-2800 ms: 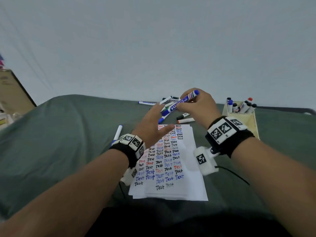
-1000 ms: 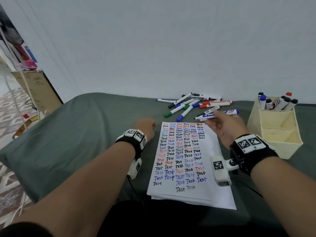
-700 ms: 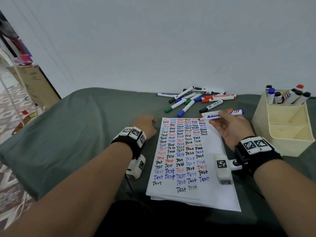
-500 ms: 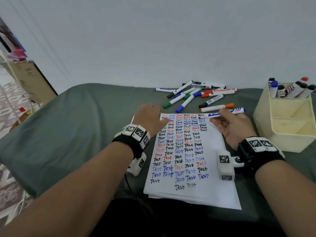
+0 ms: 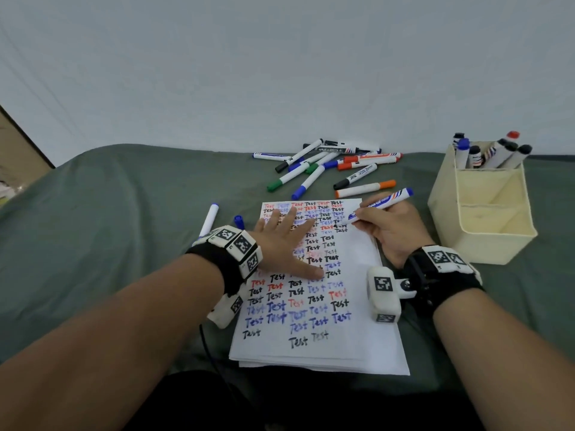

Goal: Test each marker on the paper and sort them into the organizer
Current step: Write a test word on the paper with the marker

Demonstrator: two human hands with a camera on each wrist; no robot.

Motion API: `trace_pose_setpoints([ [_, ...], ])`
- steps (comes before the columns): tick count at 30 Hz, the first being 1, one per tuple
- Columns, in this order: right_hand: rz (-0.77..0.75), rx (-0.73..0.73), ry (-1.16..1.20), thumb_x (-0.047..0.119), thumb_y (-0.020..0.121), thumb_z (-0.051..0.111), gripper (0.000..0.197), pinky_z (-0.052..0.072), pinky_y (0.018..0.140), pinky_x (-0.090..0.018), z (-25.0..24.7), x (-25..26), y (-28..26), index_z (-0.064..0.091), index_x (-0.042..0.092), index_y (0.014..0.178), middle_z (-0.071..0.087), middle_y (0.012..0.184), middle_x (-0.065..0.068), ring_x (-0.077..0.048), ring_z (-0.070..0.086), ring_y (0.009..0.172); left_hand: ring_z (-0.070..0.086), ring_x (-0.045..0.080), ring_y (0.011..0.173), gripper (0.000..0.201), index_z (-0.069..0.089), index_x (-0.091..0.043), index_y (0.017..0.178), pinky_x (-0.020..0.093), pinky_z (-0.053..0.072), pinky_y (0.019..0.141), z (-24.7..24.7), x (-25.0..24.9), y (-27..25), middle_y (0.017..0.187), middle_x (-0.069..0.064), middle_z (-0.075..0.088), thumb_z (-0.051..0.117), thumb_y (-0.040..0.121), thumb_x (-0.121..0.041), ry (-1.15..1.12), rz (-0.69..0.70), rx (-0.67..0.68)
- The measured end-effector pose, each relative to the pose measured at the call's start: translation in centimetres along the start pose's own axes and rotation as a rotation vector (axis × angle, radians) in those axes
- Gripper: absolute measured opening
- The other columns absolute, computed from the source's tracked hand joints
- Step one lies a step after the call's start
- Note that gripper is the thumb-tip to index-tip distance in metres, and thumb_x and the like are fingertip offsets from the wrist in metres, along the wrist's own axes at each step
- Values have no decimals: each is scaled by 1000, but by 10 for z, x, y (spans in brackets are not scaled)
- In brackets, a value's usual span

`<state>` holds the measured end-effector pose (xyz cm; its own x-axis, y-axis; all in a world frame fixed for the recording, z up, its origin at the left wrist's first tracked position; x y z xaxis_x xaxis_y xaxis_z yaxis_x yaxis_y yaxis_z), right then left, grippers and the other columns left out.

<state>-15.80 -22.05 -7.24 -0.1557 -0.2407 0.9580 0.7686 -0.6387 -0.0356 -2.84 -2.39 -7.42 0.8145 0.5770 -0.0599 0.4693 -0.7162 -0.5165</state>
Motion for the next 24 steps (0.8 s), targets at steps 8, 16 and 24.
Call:
trace_pose_setpoints([
  [8,-39,23,-125,0,83,73,12,56,68,-32,-2,-3,3,65,8,80,70,74,-11,-24,71,73,-35,27,146,132,-32,-52,143,58,-12,120,-2,-5,-6,157,-7,-42,28,41,-111,10,5,30],
  [16,-66,39,-177,13,71,77,21,56,71,-36,-3,-7,7,62,7,84,69,78,-13,-32,69,77,-31,29,148,127,-32,-54,142,68,-8,115,-3,-9,-9,157,-7,-41,30,46,-109,42,-26,46],
  [24,-100,76,-235,14,69,76,16,55,65,-27,0,-3,6,65,24,62,67,72,-8,-21,70,71,-31,31,148,131,-35,-57,137,69,-4,114,-3,-7,-3,156,-9,-43,28,37,-113,49,-49,76],
])
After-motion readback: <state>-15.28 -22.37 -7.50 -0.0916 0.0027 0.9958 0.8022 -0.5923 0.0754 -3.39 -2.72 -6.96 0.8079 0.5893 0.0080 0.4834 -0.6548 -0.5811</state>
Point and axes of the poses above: each hand's wrist, its own y-axis towards the middle knuckle, its own z-axis out of the palm, x = y × z, the point moved 4 cm from there along y, towards the middle knuckle
